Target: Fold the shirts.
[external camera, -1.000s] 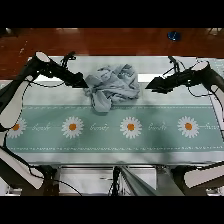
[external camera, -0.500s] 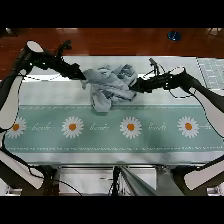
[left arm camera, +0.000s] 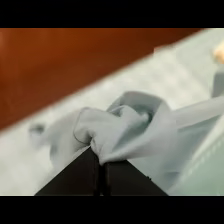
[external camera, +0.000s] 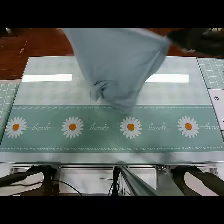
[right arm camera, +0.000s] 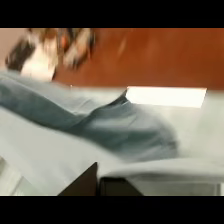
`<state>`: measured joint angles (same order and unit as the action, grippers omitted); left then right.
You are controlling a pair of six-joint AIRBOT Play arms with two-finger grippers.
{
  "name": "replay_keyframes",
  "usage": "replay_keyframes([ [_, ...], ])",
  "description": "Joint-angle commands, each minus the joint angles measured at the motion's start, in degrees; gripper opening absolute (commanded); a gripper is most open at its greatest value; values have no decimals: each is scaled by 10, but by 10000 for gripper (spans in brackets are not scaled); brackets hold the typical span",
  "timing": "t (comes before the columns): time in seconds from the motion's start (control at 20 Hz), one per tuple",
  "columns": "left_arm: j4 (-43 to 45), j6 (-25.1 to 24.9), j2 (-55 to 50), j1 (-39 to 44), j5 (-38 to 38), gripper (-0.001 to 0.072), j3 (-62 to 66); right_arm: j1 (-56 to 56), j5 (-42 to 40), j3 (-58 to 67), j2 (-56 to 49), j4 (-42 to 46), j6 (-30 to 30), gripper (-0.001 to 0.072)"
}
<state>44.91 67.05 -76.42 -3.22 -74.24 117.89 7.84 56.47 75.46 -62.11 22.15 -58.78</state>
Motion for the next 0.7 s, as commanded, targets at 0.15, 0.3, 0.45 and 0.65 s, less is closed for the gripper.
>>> replay_keyframes([
  [0.15, 5, 38, 243, -2, 58, 29, 11, 41, -63, 105, 214, 0, -39, 18],
  [0.3, 5, 84, 303, -2, 28, 29, 11, 41, -39, 160, 230, 35, -109, 18],
  [0.45, 16, 146, 336, -2, -40, 29, 11, 41, 33, 176, 234, 97, -185, 18],
  [0.65, 66, 203, 341, -3, -167, 29, -23, 41, 202, 176, 224, 315, -255, 18],
])
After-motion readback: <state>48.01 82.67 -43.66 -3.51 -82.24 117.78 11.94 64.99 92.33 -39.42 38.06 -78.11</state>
